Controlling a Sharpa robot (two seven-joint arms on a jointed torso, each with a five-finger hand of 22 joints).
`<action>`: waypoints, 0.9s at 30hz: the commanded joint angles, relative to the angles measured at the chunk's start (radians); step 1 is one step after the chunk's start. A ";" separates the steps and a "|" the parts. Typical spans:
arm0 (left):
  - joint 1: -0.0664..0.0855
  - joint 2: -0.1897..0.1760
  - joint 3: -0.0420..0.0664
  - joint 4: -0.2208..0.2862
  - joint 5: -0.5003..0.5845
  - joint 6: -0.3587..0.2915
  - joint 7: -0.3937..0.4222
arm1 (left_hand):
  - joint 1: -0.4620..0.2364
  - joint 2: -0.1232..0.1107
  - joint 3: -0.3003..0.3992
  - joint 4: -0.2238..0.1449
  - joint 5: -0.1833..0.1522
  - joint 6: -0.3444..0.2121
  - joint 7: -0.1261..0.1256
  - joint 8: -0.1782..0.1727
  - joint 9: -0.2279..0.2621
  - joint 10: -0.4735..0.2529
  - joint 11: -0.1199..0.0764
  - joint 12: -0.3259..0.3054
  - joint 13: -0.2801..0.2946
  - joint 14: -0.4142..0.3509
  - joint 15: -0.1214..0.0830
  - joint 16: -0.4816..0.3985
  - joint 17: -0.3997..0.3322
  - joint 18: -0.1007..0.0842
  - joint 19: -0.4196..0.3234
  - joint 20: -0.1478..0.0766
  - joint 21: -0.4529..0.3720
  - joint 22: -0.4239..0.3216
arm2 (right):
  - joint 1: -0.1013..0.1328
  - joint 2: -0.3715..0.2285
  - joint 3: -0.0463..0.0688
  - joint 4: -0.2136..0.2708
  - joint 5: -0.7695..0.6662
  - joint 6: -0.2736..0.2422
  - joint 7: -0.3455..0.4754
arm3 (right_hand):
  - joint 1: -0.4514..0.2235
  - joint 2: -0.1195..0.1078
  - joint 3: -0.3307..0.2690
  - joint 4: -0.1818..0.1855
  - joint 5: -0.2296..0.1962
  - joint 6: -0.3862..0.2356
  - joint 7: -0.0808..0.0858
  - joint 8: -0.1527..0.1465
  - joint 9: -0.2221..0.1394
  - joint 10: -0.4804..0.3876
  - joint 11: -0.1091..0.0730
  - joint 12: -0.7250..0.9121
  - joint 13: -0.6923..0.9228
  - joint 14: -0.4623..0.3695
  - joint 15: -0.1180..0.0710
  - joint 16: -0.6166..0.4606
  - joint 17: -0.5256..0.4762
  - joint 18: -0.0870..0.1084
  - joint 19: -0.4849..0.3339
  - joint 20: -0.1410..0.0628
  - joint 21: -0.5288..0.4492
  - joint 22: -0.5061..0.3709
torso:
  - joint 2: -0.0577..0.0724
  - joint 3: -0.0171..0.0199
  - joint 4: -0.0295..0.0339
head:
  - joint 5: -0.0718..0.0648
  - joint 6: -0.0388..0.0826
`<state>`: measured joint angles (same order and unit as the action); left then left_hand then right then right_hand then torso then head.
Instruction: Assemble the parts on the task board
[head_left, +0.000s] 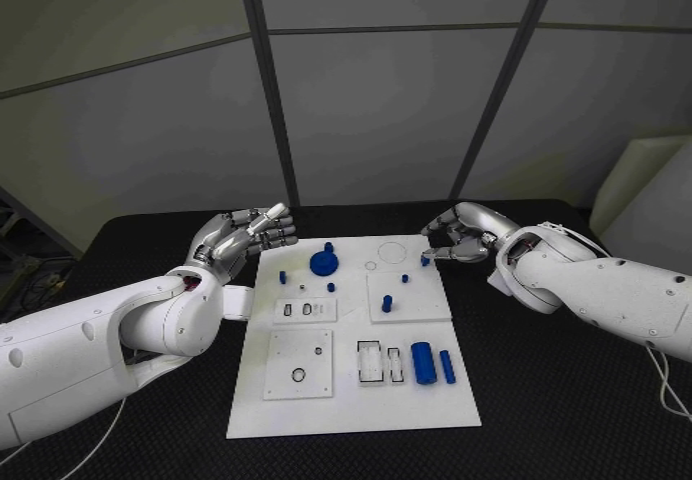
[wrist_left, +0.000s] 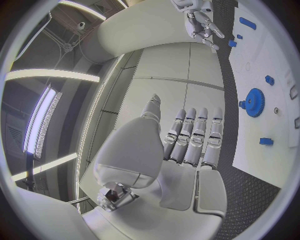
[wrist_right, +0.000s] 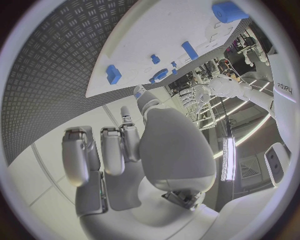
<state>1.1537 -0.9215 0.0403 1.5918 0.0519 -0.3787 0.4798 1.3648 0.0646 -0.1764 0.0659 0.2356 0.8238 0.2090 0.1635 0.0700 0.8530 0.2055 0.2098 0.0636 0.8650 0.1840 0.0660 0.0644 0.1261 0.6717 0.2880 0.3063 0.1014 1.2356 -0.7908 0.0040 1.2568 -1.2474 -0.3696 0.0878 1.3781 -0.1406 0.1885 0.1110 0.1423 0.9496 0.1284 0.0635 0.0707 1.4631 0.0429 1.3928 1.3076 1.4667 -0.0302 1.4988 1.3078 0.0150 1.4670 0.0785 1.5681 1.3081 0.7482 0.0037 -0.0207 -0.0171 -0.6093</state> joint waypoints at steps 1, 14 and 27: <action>0.001 0.005 0.001 -0.004 -0.007 0.010 0.007 | 0.000 0.003 0.000 -0.008 0.002 0.000 0.040 -0.004 -0.002 0.001 0.005 -0.007 -0.001 -0.005 0.005 -0.004 -0.001 0.047 0.003 -0.002 -0.005 -0.001 | -0.003 0.011 0.000 -0.023 0.031 0.032 0.042 | 0.005 0.005 0.001 -0.006 0.006 0.004 0.000 0.004 0.000 -0.001 0.001 -0.005 0.106 0.067 0.000 -0.002 0.102 -0.015 0.104 0.004 0.003 0.263 | 0.001 -0.0008 0.0022 | -0.004 -0.004; 0.001 0.007 0.001 -0.011 -0.007 0.012 0.007 | 0.000 0.003 0.000 -0.008 0.002 0.000 0.040 -0.004 -0.002 0.001 0.005 -0.007 -0.001 -0.005 0.005 -0.004 -0.001 0.047 0.003 -0.002 -0.005 -0.001 | -0.018 0.039 0.000 -0.089 0.015 0.095 0.024 | 0.006 0.003 0.001 -0.008 0.006 0.002 0.000 0.002 -0.001 -0.002 0.001 -0.006 0.105 0.067 0.000 -0.003 0.101 -0.015 0.104 0.003 0.003 0.263 | 0.000 -0.0017 0.0018 | -0.002 -0.013; 0.001 0.009 0.001 -0.014 -0.007 0.013 0.006 | 0.000 0.003 0.000 -0.008 0.002 0.000 0.040 -0.004 -0.002 0.001 0.005 -0.007 -0.001 -0.005 0.005 -0.004 -0.001 0.047 0.003 -0.002 -0.005 -0.001 | -0.021 0.060 0.000 -0.119 0.008 0.107 0.011 | 0.008 0.010 0.005 -0.009 0.005 0.007 0.000 0.004 0.000 0.000 0.001 -0.003 0.109 0.068 0.000 -0.001 0.104 -0.015 0.104 0.003 0.003 0.263 | 0.001 -0.0016 0.0022 | -0.002 -0.014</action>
<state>1.1533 -0.9135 0.0401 1.5775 0.0516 -0.3778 0.4797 1.3648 0.0646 -0.1764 0.0659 0.2356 0.8237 0.2090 0.1635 0.0699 0.8530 0.2055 0.2099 0.0636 0.8650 0.1840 0.0660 0.0644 0.1926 0.6716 0.2880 0.3063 0.1016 1.2123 -0.7330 0.0036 1.1388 -1.2333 -0.2806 0.1006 1.3833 -0.1353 0.1934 0.1062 0.1423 0.9496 0.1284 0.0635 0.0708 1.4631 0.0429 1.3928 1.3076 1.4667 -0.0303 1.4988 1.3076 0.0150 1.4670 0.0785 1.5681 1.3077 0.7485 0.0018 -0.0177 -0.0203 -0.6228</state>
